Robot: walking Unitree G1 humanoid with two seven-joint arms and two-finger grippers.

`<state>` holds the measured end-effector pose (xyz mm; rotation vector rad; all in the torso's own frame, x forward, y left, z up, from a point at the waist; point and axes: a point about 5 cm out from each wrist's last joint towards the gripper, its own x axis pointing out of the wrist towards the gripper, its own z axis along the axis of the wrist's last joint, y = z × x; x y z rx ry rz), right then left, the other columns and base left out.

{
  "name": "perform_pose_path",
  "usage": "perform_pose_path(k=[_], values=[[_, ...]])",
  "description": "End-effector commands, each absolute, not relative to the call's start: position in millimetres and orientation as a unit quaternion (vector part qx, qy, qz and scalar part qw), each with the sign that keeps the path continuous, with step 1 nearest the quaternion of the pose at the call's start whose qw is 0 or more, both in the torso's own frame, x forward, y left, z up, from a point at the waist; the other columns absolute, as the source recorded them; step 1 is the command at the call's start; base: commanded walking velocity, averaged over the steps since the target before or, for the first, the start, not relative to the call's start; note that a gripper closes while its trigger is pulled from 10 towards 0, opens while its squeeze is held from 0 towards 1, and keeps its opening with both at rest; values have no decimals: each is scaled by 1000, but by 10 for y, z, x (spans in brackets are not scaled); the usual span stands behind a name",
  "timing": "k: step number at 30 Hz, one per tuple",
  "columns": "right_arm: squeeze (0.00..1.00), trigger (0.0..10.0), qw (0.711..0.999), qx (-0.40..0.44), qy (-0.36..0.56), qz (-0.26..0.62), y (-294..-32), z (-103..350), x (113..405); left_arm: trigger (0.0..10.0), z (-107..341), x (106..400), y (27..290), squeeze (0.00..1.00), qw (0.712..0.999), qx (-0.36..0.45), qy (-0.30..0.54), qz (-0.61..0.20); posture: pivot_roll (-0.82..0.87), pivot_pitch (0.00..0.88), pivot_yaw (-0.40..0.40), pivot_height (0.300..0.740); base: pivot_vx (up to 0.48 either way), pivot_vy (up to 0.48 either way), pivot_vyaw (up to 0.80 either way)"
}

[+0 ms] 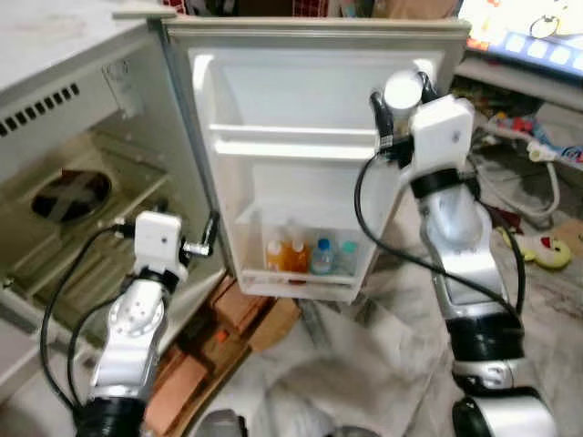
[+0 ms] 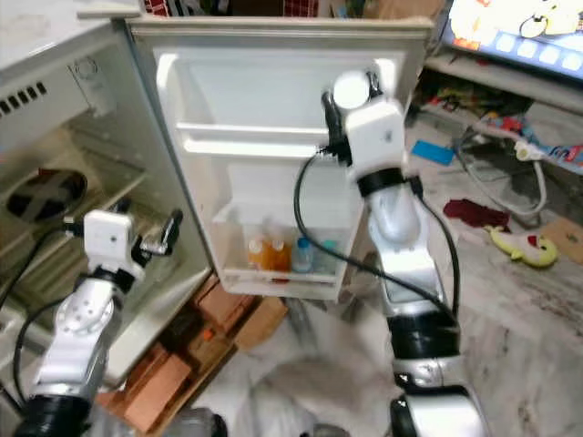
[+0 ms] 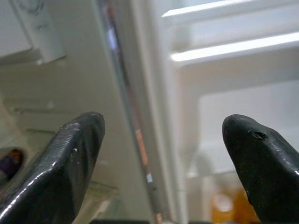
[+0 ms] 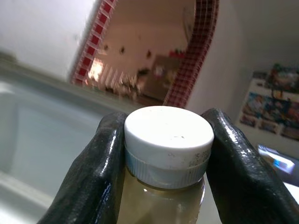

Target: Restocking fridge

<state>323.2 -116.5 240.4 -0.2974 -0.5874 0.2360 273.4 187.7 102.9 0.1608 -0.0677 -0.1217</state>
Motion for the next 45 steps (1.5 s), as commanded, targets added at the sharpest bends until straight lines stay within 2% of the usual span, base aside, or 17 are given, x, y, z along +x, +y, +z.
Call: perform_pose_path(k=[1,14,19,24,34,45], values=[[0,10000,933,-149,-308,108,-1206,2488,3237,10000,1056,2755,1842,0,994,80,-36,-69,-14,32,-21,740,255,0,0],[0,10000,939,-143,-297,96,-1186,2493,3473,10000,1053,2739,1832,0,994,80,-29,-70,-1,44,-18,740,18,0,0],[0,10000,963,-109,-231,85,-1222,2192,3634,10000,1064,2730,1824,0,994,81,-29,-71,16,51,-19,740,0,0,0],[0,10000,974,-101,-185,83,-1226,1988,3669,10000,1068,2725,1825,0,994,82,-28,-70,18,52,-20,740,0,0,0],[0,10000,987,-101,-112,54,-1336,1715,3712,10000,1060,2710,1814,0,994,85,-24,-71,20,58,-18,740,0,0,0],[0,10000,996,-87,15,5,-1515,1434,3789,10000,1031,2723,1800,0,992,99,-13,-77,28,59,-15,740,0,0,0]])
